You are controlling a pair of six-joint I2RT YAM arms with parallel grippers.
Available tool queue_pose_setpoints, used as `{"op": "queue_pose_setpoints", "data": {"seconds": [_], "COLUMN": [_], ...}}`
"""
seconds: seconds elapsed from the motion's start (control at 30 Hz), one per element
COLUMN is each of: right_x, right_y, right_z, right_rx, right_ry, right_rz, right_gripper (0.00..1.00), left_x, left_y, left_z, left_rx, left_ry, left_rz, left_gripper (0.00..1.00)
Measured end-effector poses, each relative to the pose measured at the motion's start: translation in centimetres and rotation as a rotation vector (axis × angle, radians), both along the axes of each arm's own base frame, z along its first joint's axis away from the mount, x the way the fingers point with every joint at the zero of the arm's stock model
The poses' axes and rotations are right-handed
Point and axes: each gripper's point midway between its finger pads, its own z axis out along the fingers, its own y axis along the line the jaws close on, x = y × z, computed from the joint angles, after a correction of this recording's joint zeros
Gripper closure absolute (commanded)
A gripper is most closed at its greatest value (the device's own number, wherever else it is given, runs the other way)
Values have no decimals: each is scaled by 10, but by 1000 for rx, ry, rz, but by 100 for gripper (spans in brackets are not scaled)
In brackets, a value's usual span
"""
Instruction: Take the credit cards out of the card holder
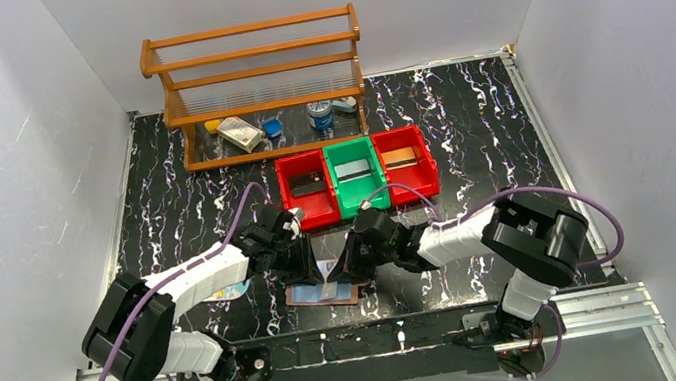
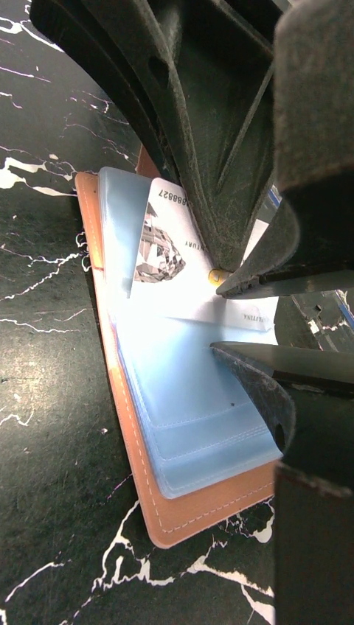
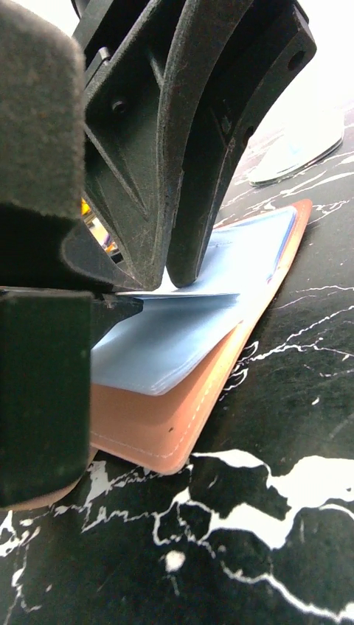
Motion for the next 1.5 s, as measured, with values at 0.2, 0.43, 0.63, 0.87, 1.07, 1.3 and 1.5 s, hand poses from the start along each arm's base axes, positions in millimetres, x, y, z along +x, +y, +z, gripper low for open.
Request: {"op": "queue_pose_setpoints", "data": {"seconds": [0.2, 0.43, 0.63, 0.87, 1.07, 1.3, 1.5], "right_x": [7, 24, 36, 64, 94, 122, 154], "right_y": [-12, -30, -51, -84, -111, -128, -120], "right_z": [9, 40, 58, 84, 117, 136, 137], "right_rx": [-43, -69, -118, -231, -350, -550, -684], "right_ry": [-64, -211, -326, -512, -717, -952, -1103], "right_rz": [-33, -85, -135, -231, -308, -189, 77], "right_gripper": [100, 100, 100, 100, 100, 100, 100], "left_x": [2, 18, 40, 56, 68, 77, 92], "left_y": [4, 19, 44, 78, 111, 140, 160], "left_z": [5, 29, 62, 83, 108, 151, 137], "left_rx": [11, 51, 120, 262, 390, 422, 547], "left_ry": [-28, -163, -336, -462, -582, -792, -826], "left_rz": [11, 72, 168, 242, 313, 373, 333], "left_gripper": [62, 41, 18, 5, 1, 2, 2]}}
